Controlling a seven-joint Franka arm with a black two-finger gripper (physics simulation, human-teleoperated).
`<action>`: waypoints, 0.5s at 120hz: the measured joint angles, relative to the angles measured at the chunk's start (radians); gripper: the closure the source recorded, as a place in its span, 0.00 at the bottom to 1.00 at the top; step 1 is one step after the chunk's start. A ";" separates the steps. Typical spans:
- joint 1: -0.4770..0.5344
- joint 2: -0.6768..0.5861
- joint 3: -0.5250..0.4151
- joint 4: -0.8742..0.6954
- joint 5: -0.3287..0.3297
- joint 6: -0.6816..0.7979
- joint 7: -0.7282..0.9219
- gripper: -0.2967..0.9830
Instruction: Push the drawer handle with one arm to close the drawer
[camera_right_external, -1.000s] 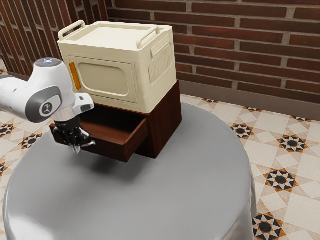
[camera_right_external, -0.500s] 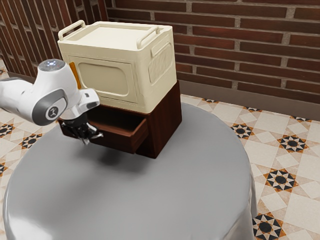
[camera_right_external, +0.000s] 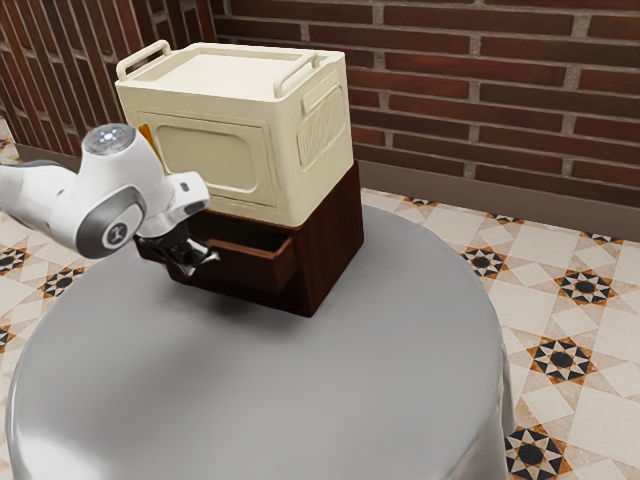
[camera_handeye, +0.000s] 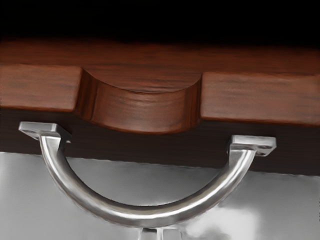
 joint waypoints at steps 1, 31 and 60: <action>0.000 0.002 0.000 0.001 0.000 0.003 0.000 0.84; 0.005 0.045 0.000 0.016 0.006 0.087 -0.004 0.85; 0.009 0.086 0.000 0.036 0.007 0.161 -0.007 0.84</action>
